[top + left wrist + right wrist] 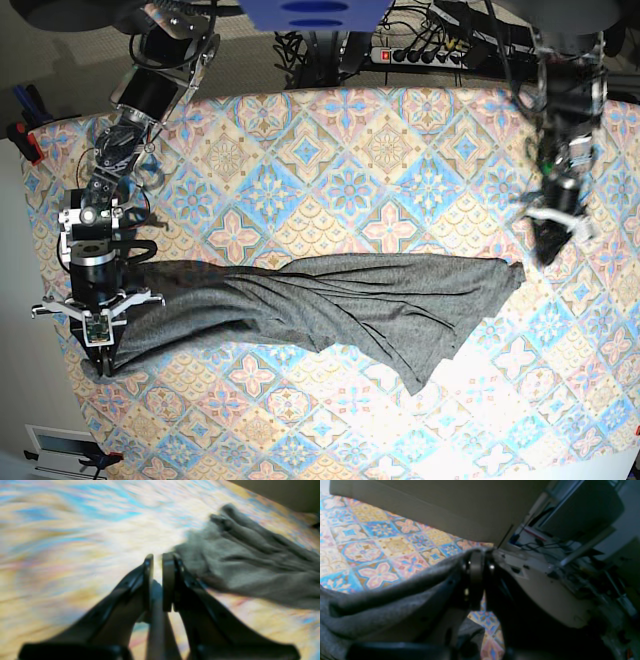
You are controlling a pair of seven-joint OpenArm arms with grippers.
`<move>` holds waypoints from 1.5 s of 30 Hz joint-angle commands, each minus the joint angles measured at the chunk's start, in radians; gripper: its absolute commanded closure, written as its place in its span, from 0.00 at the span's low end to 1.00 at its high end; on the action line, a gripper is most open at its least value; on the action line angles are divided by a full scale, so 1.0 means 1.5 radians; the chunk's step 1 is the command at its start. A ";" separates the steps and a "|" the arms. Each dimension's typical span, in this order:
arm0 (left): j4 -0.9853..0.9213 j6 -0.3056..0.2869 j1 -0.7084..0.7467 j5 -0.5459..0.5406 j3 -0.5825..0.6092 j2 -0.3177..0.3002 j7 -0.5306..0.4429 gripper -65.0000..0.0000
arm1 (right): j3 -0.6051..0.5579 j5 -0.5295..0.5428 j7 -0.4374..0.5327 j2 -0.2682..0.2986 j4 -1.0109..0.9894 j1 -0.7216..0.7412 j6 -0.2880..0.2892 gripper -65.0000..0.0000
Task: Layout the t-shirt on the table in an organized manner, then fold the t-shirt properly
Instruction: 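Move the left gripper to the shirt's free end and grasp it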
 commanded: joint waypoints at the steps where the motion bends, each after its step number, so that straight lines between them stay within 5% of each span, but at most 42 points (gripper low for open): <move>1: -0.059 0.090 0.103 0.081 0.010 -0.018 0.359 0.95 | 0.001 0.008 0.023 0.003 0.012 0.016 -0.012 1.00; 9: -0.059 0.088 0.247 -0.058 0.013 -0.072 0.189 0.94 | 0.000 0.008 0.023 -0.009 0.010 0.016 -0.012 1.00; 13: -0.050 0.046 0.207 -0.058 0.013 -0.066 0.200 0.94 | 0.000 0.007 0.023 -0.036 0.008 0.016 -0.012 1.00; 18: -0.046 -0.076 0.173 -0.059 0.014 -0.024 0.203 0.94 | -0.028 0.006 0.016 -0.042 0.009 -0.002 -0.015 1.00; 24: -0.018 -0.079 0.144 -0.065 0.009 -0.034 0.152 0.94 | -0.033 0.006 -0.034 -0.042 0.008 -0.008 -0.015 1.00; 29: 0.144 -0.079 0.160 -0.090 -0.023 -0.058 0.151 0.94 | -0.035 0.006 -0.035 -0.042 0.008 -0.008 -0.015 1.00; 32: 0.356 -0.066 0.193 -0.089 -0.052 -0.069 0.222 0.94 | -0.047 0.006 -0.035 -0.042 0.008 -0.008 -0.016 1.00; 36: 0.715 0.000 0.215 -0.086 -0.125 -0.069 0.469 0.94 | -0.050 0.007 -0.035 -0.042 0.006 -0.008 -0.016 1.00; 41: 0.927 0.084 0.069 -0.057 -0.130 0.007 0.760 0.94 | -0.050 0.007 -0.035 -0.042 0.006 -0.008 -0.016 1.00; 45: 1.028 0.134 -0.017 0.050 -0.124 0.076 0.925 0.94 | -0.046 0.007 -0.035 -0.042 0.009 -0.010 -0.016 1.00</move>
